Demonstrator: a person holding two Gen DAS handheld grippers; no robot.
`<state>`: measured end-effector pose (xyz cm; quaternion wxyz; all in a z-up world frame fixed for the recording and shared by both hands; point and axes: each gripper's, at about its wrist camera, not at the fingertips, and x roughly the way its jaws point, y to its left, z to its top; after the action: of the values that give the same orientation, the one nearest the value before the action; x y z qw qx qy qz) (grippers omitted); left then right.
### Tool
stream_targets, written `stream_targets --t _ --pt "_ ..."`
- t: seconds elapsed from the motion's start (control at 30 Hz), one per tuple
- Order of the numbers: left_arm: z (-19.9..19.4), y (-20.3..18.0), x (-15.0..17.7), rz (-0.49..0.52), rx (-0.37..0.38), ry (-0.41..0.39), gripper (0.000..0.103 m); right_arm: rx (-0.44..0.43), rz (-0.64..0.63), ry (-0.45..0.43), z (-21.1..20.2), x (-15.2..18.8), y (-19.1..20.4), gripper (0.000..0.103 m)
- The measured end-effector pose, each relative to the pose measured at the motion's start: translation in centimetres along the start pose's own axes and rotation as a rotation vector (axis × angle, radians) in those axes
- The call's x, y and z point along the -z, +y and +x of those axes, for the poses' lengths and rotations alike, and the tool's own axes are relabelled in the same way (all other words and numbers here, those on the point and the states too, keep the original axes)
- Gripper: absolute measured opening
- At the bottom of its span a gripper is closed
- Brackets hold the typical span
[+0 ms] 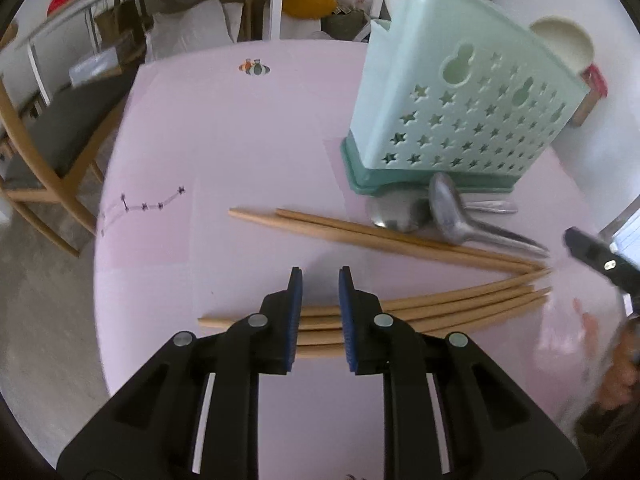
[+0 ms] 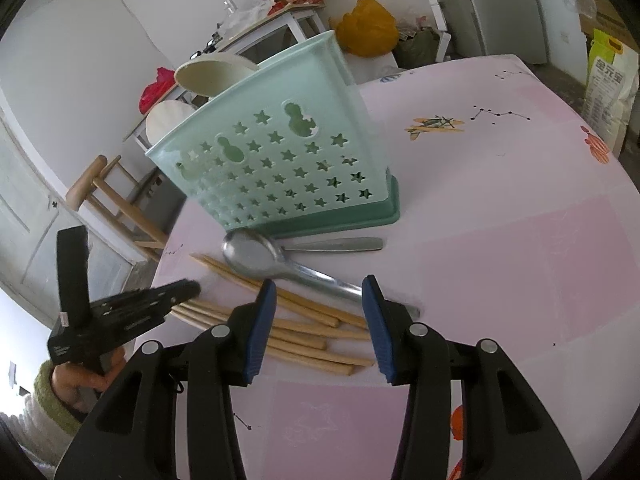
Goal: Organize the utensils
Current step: 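Grasp a steel spoon beside the holder with the left tool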
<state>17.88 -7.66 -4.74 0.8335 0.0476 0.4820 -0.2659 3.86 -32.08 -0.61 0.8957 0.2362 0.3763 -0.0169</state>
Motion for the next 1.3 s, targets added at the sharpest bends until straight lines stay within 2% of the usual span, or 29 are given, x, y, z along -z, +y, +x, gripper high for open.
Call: stream_targets --t 0.13,0.17,0.23,0.33,0.47,0.57,0.77,1.2,1.3 --pt "-1.7 0.0 -0.8 -0.044 0.108 -0.076 0.017 -0.004 0.013 -0.009 -0.1 -0.2 -0.4 0.044" --pt "-1.9 -0.2 -1.3 -0.059 0.16 -0.09 0.017 -0.007 0.015 -0.01 -0.1 -0.2 -0.5 0.044" --pt "-1.8 -0.5 -1.9 -0.085 0.232 -0.097 0.017 -0.01 0.017 -0.01 -0.1 -0.1 -0.6 0.044" --pt "-0.7 -1.0 -2.6 -0.108 0.293 -0.076 0.017 -0.013 0.018 -0.008 -0.2 0.0 -0.6 0.044" --pt "1.1 -1.2 -3.0 -0.119 0.31 -0.031 0.017 -0.013 0.012 -0.006 -0.4 0.1 -0.8 0.044" --pt "2.0 -1.3 -3.0 -0.149 0.335 0.004 0.022 -0.013 0.015 -0.006 -0.6 0.1 -1.1 0.044" --pt "3.0 -1.5 -2.7 -0.182 0.349 0.036 0.023 -0.022 0.026 0.0 -0.2 -0.1 -1.5 0.044" --pt "2.4 -2.3 -1.5 -0.185 0.33 0.023 0.021 -0.034 0.039 0.006 0.2 0.1 -1.9 0.044" --pt "2.6 -2.6 -1.5 -0.188 0.304 0.014 0.015 -0.033 0.038 0.004 0.1 0.1 -1.9 0.044"
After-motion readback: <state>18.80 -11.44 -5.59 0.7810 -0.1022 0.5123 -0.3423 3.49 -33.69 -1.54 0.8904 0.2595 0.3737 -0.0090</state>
